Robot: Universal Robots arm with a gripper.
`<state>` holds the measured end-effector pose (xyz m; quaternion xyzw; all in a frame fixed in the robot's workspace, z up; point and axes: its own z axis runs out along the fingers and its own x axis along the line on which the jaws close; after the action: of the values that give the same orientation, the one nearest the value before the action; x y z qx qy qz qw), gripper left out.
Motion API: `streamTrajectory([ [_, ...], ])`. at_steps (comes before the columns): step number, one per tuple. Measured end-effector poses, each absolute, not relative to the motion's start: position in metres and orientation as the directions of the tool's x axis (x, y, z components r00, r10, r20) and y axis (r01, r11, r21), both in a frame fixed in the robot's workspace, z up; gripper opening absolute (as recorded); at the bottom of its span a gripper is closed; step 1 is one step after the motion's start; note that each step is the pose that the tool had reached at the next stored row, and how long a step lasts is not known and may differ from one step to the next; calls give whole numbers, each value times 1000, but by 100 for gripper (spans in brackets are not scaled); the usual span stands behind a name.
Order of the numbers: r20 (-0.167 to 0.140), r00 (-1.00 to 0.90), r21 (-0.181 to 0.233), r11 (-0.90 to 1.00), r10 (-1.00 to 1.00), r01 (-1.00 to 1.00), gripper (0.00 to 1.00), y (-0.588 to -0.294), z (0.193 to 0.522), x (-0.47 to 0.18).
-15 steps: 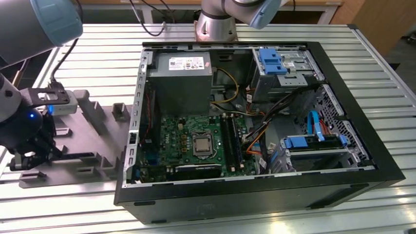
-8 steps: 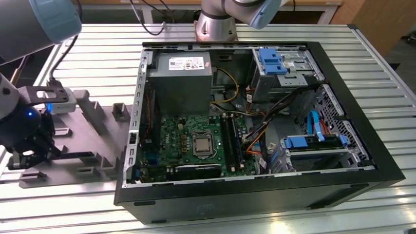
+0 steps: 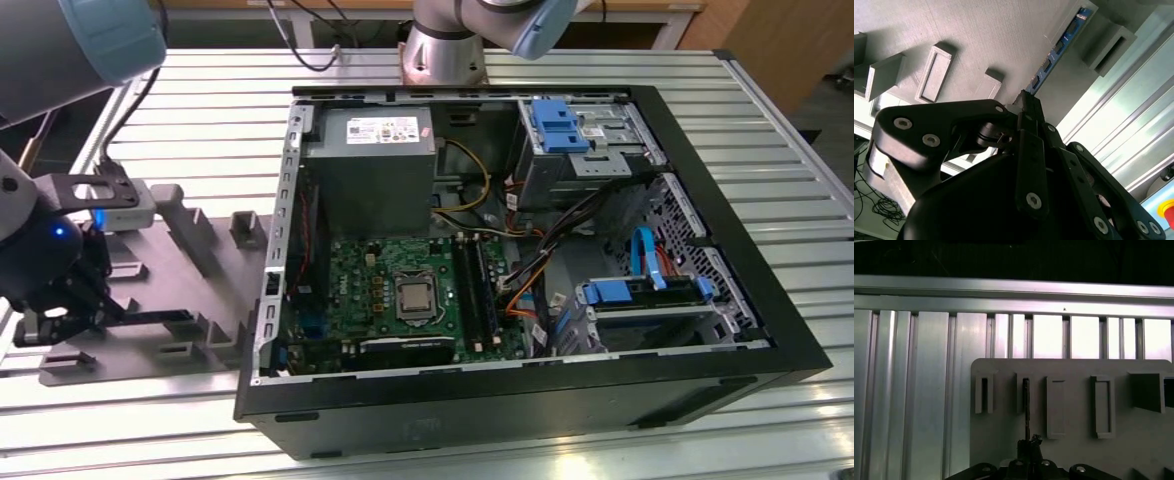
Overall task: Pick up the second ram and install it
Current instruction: 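Pick up the second ram and move it above second insertion slot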
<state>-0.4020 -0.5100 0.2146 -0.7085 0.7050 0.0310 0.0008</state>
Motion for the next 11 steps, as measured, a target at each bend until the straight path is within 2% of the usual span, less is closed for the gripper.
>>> streamTrajectory([
  [11,-45,4,43,-6,-999,-999,12,-510,217,-402],
])
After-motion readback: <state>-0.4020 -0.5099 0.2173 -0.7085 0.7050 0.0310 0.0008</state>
